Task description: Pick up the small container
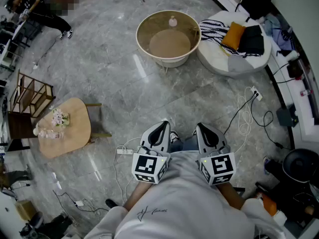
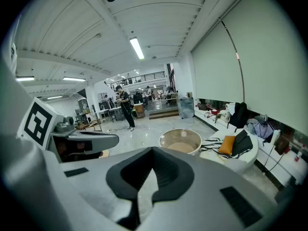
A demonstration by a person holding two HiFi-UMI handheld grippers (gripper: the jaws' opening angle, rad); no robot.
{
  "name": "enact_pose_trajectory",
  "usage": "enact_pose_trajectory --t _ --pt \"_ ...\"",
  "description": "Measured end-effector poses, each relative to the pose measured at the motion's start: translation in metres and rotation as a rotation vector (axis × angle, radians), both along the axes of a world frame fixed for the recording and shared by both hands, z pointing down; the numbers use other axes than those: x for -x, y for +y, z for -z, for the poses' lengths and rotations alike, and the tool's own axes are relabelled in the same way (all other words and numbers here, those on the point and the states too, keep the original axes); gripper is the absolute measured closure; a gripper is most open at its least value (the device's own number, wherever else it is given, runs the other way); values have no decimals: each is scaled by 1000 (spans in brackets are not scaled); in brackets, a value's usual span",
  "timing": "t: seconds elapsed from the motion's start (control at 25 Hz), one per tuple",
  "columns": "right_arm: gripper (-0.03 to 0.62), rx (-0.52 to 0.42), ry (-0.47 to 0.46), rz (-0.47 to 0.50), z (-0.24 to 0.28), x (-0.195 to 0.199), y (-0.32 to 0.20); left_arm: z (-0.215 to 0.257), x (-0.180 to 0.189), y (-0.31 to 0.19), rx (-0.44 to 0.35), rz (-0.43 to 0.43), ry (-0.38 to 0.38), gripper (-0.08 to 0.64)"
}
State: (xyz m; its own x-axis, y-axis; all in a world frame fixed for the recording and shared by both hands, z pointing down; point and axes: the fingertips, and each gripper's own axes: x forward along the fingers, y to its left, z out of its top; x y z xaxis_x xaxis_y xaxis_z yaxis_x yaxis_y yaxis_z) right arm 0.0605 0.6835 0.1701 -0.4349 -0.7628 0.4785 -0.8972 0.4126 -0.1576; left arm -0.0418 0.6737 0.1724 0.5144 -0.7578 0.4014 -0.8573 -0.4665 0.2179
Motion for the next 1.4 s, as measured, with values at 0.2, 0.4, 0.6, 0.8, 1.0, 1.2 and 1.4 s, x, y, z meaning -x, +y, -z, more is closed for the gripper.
enact_pose_trajectory --t 0.2,0.4,0.6,0.8,1.0,1.2,1.4 --pt "577 -11 2 -1 -3 4 1 -10 5 5 19 5 31 555" --pt "575 1 -1 -44 -7 1 3 -12 12 6 22 12 53 555" --pt "575 13 -16 -55 -6 -2 2 -12 10 7 31 7 66 555" --pt "575 20 12 -15 -9 3 0 -13 7 4 35 7 57 555" --pt "575 22 7 -4 -12 4 -14 -15 11 -7 38 30 48 555" --pt "575 22 -8 1 -14 1 -38 -15 12 -30 30 49 24 555" --pt "575 19 -22 -5 -11 -9 -72 -9 5 -67 30 47 12 555"
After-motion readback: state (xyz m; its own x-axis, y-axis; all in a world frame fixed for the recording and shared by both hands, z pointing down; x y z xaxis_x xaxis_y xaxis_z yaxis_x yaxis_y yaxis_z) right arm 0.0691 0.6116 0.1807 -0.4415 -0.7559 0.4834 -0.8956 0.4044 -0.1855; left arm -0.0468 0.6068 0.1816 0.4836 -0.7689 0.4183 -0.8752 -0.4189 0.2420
